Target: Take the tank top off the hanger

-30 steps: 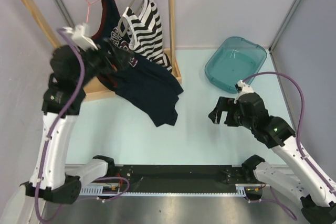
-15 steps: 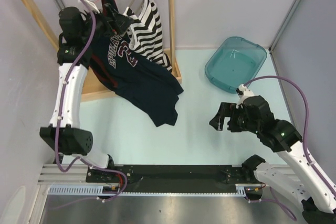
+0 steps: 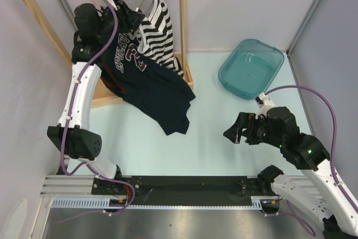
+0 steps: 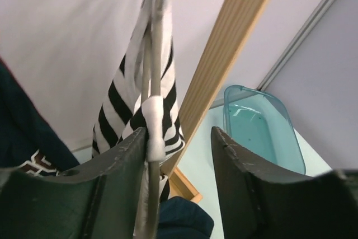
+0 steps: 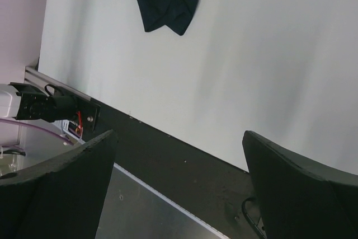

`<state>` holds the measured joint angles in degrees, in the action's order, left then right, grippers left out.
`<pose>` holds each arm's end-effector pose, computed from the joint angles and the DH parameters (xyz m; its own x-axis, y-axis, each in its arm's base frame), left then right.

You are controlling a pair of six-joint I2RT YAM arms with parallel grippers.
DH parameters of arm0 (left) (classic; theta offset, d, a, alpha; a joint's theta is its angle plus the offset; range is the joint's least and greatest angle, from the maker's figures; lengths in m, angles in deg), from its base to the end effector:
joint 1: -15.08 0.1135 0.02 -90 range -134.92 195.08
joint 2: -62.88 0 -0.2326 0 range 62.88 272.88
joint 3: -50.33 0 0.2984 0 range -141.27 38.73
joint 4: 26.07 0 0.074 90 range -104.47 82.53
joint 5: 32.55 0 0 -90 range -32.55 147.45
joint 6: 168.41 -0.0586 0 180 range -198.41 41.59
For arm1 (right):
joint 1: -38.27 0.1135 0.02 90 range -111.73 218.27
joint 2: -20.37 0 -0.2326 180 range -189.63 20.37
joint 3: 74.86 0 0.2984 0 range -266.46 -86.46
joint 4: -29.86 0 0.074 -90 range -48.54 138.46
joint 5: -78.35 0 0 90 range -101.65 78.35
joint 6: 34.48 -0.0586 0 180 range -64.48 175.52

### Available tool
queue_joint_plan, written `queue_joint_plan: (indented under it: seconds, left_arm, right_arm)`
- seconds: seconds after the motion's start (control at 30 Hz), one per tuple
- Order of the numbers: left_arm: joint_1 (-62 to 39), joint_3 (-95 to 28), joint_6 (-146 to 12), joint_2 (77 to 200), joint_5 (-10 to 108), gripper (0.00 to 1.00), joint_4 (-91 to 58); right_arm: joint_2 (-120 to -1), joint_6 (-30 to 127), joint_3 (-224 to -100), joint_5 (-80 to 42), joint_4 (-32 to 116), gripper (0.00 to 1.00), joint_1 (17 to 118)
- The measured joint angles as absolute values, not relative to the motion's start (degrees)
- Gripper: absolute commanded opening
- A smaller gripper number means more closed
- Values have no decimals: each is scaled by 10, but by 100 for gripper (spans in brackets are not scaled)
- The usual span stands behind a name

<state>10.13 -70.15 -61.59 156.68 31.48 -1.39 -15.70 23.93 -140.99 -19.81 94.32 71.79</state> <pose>0.4248 -0.0626 0.4840 -0.1153 -0.2511 -0.9611 0.5017 0.8203 -0.2746 0.1615 0.1169 0.3253 -0.7387 0.1327 -0.6608 -0.3021 0.8113 0.5005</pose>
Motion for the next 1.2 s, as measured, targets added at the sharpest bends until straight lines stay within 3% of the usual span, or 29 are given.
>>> queue_joint_plan:
  seconds: [0.2,0.5,0.83,1.2]
  left_arm:
    - [74,-710,-650,1572,353,47,-15]
    - [70,-721,-665,1600,386,0,3]
    - [46,-869,-659,1620,422,0,120]
    - [42,-800,-646,1469,482,0,183]
  right_arm:
    - [-155,229,-1410,-199,943,100,718]
    - [-153,225,-1410,-199,944,100,718]
    - [-154,225,-1410,-196,944,100,718]
    - [-158,219,-1409,-197,944,100,718]
